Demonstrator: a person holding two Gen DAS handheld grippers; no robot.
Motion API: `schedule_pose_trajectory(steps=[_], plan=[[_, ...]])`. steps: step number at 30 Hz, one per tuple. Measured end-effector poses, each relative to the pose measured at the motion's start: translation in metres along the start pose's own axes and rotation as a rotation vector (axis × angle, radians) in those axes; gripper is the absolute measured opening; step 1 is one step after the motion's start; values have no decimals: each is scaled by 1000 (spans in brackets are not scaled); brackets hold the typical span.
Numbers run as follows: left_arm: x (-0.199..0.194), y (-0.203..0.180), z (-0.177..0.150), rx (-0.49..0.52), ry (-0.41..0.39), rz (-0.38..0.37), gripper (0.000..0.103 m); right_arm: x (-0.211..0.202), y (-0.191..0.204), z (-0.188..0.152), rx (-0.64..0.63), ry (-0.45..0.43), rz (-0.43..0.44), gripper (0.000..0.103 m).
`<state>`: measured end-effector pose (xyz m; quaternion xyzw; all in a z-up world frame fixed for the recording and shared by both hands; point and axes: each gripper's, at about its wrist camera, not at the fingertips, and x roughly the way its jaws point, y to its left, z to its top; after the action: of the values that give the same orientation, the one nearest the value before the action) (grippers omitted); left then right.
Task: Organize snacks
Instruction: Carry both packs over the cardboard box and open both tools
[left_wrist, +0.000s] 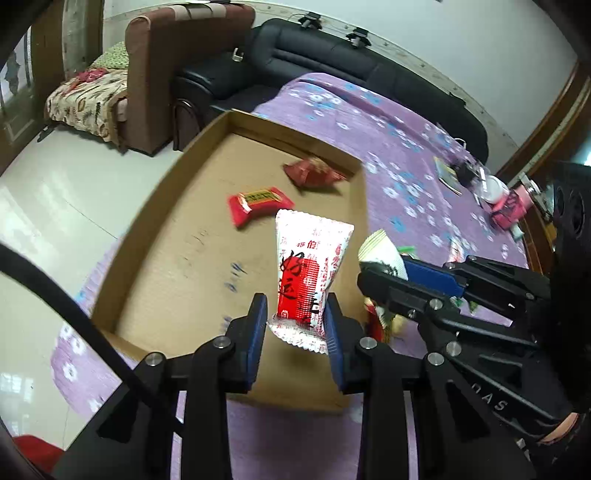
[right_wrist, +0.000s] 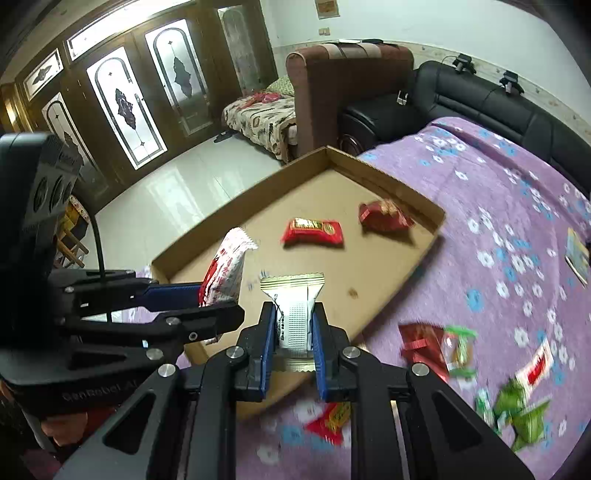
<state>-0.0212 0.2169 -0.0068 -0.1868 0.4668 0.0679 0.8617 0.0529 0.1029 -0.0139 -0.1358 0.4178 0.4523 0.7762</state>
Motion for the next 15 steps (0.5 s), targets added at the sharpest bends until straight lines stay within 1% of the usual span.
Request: schedule_pose_trajectory(steps=[5,8,10,13,15], plan=[[15,17,21,-12,6,53,33,21,-3,22,3,-9,-20,17],[30,28,34,-24,41,62,33,35,-14,29,31,10,-35,17],[43,31,40,-13,66,79,33,46,-23,31,59,24,-46,17],[58,32,44,-19,121,66,33,63,-38,30,110,57,-56,17],[62,31,42,-25,150,30,33,69,-44,29,133,70,-59,17]])
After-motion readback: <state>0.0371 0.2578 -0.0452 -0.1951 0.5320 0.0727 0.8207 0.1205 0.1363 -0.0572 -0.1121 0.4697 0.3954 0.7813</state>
